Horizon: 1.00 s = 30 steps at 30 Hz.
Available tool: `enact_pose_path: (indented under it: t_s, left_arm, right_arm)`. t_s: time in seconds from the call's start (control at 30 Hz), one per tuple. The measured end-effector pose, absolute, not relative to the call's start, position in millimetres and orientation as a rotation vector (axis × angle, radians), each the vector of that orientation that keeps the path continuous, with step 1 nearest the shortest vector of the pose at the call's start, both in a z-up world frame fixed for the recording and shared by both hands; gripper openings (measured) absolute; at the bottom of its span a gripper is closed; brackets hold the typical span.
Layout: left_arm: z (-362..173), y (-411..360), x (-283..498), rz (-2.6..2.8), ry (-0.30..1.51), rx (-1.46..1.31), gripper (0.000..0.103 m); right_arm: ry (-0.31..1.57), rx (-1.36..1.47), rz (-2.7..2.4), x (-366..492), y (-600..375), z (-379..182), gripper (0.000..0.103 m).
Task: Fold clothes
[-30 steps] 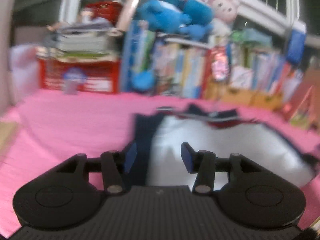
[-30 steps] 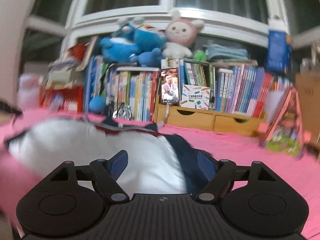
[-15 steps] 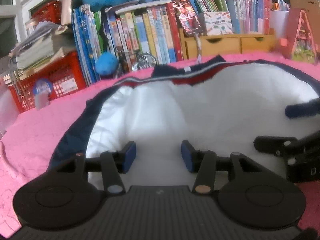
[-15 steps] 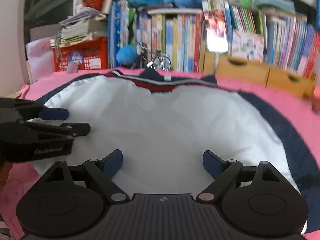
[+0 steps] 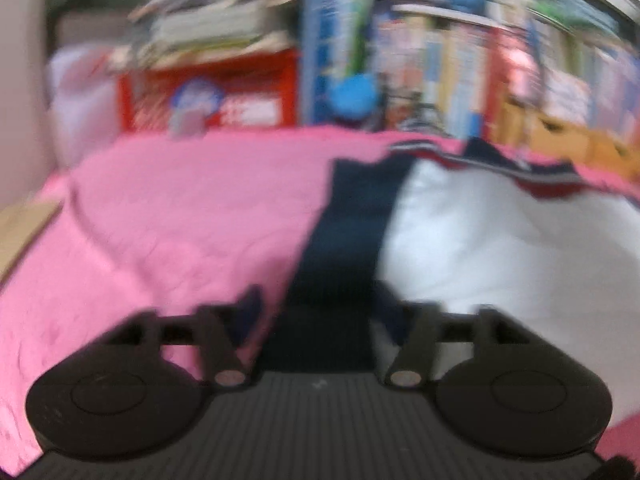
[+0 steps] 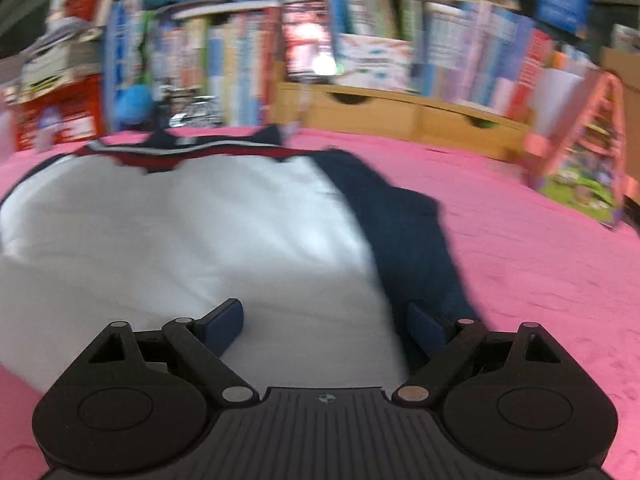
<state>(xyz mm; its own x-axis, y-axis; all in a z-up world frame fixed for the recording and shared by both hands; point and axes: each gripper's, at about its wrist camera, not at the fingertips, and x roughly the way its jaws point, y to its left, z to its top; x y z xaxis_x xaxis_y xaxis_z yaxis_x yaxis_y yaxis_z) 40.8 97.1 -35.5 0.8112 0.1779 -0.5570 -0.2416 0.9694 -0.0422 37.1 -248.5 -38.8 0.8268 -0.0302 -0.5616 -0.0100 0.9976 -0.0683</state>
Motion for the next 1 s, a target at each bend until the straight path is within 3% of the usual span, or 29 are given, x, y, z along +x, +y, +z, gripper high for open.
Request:
enact_pose_path:
  t_s: [0.33,0.43,0.67,0.8,0.93,1.0]
  left_arm:
    - [-36,99,35,0.268,0.588,-0.096,0.066]
    - [-19,90,23,0.273,0.533,-0.047,0.061]
    - [18,27,63,-0.074,0.495,0.053,0.062]
    - [-3,14,108,-0.063,0.578,0.121,0.059]
    - [-21,33,133,-0.037,0.611,0.099,0.06]
    - [-28,38,134,-0.05,0.604,0.1,0.061]
  right_arm:
    - [0.587,0.127,-0.273,36,-318,-34,0.092]
    - [0.554,0.079,-0.264,29,-325,-23,0.09]
    - [0.502,-0.074,0.149,61,-242,15,0.09]
    - [0.544,-0.115,0.334,99,-189,8,0.082]
    - [0.602,0.017,0.346,138,-205,-7,0.078]
    - [0.637,0.069,0.261,153,-229,-18,0.058]
